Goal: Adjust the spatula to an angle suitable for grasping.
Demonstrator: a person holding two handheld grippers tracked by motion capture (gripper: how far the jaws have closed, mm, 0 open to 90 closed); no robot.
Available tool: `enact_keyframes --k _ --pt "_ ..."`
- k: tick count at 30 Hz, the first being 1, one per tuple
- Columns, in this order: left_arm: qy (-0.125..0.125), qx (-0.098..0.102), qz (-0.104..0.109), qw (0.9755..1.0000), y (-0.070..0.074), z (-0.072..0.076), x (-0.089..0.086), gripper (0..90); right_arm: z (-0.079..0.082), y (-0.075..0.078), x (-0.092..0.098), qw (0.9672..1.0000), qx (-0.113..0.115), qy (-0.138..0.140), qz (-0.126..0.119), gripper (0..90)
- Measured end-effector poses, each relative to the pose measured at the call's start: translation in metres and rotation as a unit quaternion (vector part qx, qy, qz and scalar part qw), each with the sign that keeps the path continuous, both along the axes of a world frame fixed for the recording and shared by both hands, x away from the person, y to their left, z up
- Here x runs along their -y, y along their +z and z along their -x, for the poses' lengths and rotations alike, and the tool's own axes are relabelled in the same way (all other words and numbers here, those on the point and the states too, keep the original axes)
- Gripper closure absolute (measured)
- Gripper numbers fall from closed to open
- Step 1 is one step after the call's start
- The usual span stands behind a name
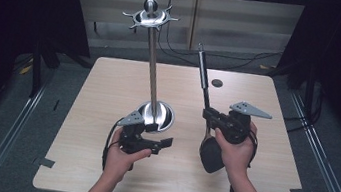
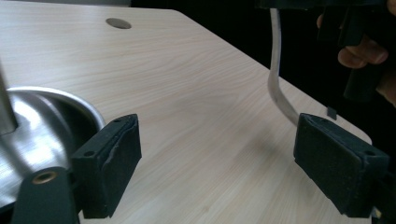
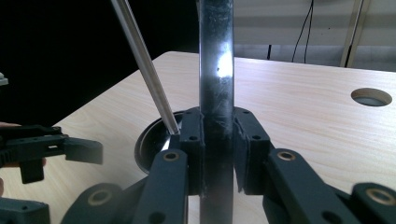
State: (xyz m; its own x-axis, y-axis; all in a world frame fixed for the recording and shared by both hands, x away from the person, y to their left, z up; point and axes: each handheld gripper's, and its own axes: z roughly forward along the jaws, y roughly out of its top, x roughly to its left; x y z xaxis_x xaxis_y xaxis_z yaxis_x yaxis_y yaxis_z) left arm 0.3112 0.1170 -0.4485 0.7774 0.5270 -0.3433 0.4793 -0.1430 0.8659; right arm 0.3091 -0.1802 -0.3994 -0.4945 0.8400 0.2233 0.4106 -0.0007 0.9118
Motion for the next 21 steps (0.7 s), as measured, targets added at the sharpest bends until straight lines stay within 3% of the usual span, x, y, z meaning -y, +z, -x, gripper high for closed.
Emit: enact_keyframes --k 7,13,15,21 --pt "-0.009 0.005 0.020 0.9998 0.002 -0.001 0.023 22.6 0.003 0.001 -0.006 1.0000 0.006 -0.004 -0.003 75.6" --pt "-0.010 0.026 0.025 0.9993 0.009 -0.002 0.039 33.8 0.006 0.004 -0.015 0.9998 0.017 -0.006 -0.009 75.6" --pt "-0.007 0.027 0.023 0.9993 0.009 -0.001 0.041 37.8 0.007 0.006 -0.018 0.9998 0.019 -0.005 -0.010 75.6" --pt "-0.013 0.024 0.044 0.9987 0.011 -0.003 0.051 47.2 0.009 0.006 -0.026 0.9997 0.023 -0.001 -0.006 75.5"
